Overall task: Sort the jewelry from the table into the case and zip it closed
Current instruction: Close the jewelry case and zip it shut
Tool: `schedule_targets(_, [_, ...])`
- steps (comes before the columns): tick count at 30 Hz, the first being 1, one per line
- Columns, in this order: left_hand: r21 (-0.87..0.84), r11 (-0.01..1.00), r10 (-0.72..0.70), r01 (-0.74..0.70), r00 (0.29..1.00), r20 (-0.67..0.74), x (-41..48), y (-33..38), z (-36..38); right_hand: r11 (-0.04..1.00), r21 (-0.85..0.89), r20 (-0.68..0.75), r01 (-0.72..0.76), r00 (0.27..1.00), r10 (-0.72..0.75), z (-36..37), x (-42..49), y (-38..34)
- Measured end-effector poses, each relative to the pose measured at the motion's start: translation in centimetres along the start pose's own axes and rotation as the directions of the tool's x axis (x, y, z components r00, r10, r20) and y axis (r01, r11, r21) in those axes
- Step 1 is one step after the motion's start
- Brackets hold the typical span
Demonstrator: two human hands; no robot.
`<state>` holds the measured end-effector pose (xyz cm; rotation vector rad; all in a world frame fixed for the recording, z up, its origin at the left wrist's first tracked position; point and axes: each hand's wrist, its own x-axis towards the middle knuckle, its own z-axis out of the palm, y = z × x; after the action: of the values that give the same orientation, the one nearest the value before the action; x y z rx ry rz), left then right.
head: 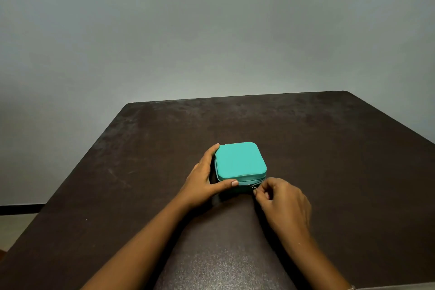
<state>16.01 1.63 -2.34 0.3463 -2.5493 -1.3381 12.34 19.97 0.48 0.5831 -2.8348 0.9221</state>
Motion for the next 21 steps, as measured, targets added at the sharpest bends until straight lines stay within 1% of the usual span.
schedule_targets(5, [-0.015,1.0,-0.001,0.001,1.0,0.015,0.0,0.1,-0.2,0.997,-0.071,-0.022,-0.019,1.0,0.018,-1.4,0.8,1.5])
schedule_targets(13, [-0.015,1.0,0.02,-0.019,0.999,0.037,-0.1,0.3,-0.2,0.995,-0.086,-0.022,-0.042,0.999,0.04,-1.7,2.6,2.4])
schedule_targets(21, [0.011,0.999,0.033,-0.034,0.998,0.048,-0.1,0.5,-0.3,0.996,-0.092,0.009,0.013,1.0,-0.012,-1.0,6.5,2.4])
